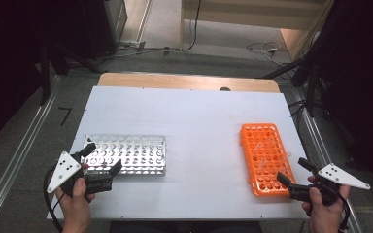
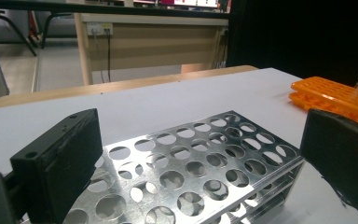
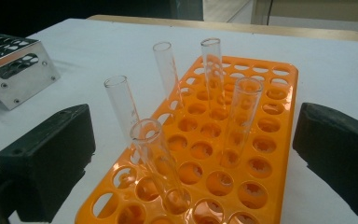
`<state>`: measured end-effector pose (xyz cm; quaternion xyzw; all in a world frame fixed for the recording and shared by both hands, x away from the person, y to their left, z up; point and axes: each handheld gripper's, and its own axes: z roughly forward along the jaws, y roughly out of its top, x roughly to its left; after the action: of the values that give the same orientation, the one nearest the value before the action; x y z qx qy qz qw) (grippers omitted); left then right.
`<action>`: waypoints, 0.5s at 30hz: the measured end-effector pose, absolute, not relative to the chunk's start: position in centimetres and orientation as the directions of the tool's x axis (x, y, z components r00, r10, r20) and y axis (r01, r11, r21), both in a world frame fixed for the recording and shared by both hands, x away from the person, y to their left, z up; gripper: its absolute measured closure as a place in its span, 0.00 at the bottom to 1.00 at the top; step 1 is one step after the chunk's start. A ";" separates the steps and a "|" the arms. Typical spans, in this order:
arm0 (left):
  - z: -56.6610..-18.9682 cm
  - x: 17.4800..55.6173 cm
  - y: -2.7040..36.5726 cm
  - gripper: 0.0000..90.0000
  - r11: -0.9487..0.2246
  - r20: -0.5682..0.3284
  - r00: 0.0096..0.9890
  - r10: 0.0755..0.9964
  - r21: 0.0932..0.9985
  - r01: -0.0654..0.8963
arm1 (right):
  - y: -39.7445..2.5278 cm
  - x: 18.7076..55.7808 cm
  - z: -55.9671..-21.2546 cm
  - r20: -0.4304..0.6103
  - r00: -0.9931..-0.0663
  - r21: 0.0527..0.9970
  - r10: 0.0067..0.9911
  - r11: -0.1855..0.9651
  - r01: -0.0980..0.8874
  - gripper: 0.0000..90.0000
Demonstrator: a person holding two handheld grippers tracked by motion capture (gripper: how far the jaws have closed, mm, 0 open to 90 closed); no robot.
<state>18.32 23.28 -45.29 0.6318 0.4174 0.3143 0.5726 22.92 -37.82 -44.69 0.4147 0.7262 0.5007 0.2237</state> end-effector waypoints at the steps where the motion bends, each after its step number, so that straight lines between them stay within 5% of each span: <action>1: -45.3 18.3 23.2 0.00 0.007 -0.084 0.456 0.886 0.986 0.167 | -37.8 22.8 -44.6 0.094 -0.563 0.911 0.821 0.157 0.381 0.00; 15: -45.4 18.4 23.4 0.00 0.014 -0.097 0.463 0.881 0.984 0.180 | -39.3 22.4 -44.2 0.127 -0.559 0.907 0.819 0.132 0.400 0.03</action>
<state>18.37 23.35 -45.36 0.6327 0.4192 0.3046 0.5756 22.39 -39.29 -44.22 0.4213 0.7233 0.5064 0.2069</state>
